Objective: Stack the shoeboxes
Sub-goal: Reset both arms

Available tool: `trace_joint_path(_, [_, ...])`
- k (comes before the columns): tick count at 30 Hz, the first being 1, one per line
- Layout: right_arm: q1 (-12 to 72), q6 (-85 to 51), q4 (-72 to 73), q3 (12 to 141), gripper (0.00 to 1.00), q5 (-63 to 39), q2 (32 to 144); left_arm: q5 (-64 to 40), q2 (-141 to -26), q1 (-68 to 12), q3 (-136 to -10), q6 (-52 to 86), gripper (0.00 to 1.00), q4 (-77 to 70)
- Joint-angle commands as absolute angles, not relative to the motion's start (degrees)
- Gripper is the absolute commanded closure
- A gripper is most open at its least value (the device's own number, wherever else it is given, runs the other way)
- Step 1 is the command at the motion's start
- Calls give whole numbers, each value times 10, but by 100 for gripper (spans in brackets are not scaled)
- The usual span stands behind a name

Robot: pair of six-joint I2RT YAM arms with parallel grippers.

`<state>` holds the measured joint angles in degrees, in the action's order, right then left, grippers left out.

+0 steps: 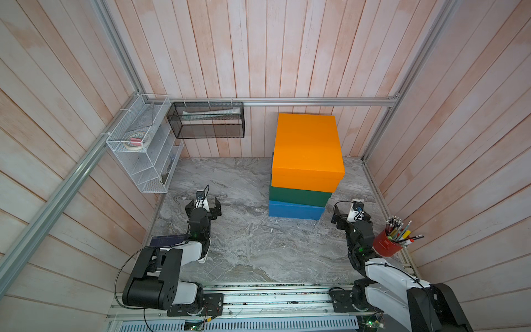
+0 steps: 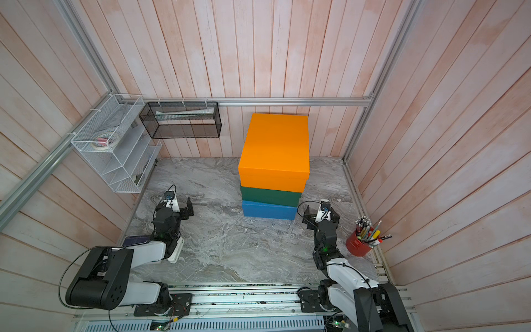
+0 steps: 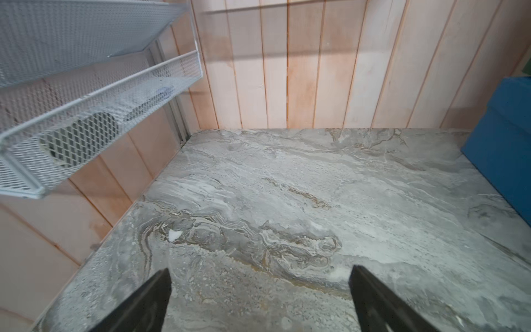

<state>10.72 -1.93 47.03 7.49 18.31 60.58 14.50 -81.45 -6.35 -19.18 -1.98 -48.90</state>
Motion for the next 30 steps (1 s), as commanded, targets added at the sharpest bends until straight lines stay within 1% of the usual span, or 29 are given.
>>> trace_joint_path(1, [92, -30, 556, 60, 2, 205, 644, 104, -837, -56, -209, -32, 0, -526])
trace_joint_path(4, [75, -24, 580, 73, 2, 194, 678, 92, -864, -44, -200, -32, 0, -575])
trace_joint_path(6, [64, -24, 601, 83, 2, 187, 705, 89, -869, -31, -201, -14, 0, -574])
trace_joint_path(9, [53, -24, 625, 98, 2, 180, 739, 46, -872, -3, -198, 9, 0, -579])
trace_joint_path(11, [43, -28, 644, 108, 2, 176, 761, 25, -873, 9, -184, 17, 0, -604])
trace_joint_path(16, [28, -11, 660, 135, 2, 158, 812, 18, -897, 16, -148, 22, 0, -691])
trace_joint_path(19, [6, -26, 763, 105, 2, 130, 872, 20, -897, 17, -147, 25, 0, -691])
trace_joint_path(21, [-1, -21, 882, 76, 2, 113, 912, 19, -896, 17, -148, 25, 0, -687])
trace_joint_path(22, [-3, -26, 866, 73, 2, 106, 899, 19, -896, 17, -148, 25, 0, -689])
trace_joint_path(24, [-22, -30, 825, 78, 2, 51, 880, 20, -896, 17, -149, 25, 0, -687])
trace_joint_path(27, [-47, -41, 782, 112, 2, -18, 891, 20, -897, 17, -150, 25, 0, -685])
trace_joint_path(30, [-43, -30, 761, 121, 2, -21, 892, 20, -896, 17, -150, 25, 0, -684])
